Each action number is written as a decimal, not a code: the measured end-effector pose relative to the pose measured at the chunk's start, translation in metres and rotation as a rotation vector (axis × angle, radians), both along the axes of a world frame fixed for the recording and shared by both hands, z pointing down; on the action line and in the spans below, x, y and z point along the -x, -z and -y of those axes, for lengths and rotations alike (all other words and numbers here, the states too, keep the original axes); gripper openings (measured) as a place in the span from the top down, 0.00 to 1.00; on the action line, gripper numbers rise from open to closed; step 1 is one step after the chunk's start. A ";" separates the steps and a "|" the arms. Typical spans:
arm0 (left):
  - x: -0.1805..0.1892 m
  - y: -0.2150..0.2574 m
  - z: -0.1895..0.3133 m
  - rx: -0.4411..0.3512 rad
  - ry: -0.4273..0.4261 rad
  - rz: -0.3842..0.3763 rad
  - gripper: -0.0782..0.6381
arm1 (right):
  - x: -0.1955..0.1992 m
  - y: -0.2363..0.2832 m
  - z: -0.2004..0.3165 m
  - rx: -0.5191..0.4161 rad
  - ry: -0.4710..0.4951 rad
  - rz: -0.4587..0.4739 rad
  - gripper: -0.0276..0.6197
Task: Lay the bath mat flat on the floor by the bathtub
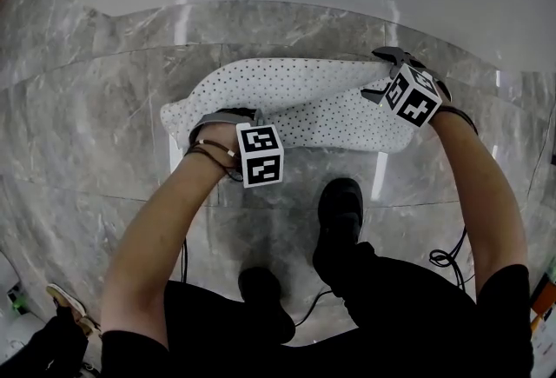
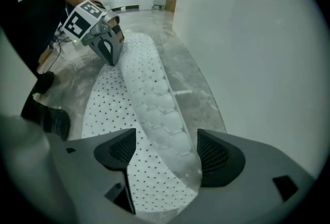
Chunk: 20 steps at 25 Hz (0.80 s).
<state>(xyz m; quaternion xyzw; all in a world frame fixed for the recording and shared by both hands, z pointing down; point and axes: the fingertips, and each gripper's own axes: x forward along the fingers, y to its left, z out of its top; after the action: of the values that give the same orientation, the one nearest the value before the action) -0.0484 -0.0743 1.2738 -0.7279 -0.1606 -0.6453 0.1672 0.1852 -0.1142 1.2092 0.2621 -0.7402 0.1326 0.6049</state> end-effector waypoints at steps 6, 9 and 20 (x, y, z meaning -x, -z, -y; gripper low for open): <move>-0.002 0.002 0.010 -0.054 0.009 -0.053 0.87 | -0.017 0.004 -0.002 -0.114 0.106 -0.138 0.84; -0.008 0.013 0.054 -0.244 0.027 -0.096 0.87 | -0.031 0.030 0.038 -0.326 0.077 -0.239 0.91; 0.005 0.035 0.135 -0.348 0.276 -0.112 0.68 | 0.010 0.013 -0.005 -0.245 -0.215 0.080 0.57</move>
<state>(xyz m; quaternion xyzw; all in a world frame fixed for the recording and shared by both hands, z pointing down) -0.0534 -0.2093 1.2388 -0.7380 0.0638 -0.6385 0.2089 0.1753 -0.1089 1.1966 0.4061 -0.7419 0.1156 0.5209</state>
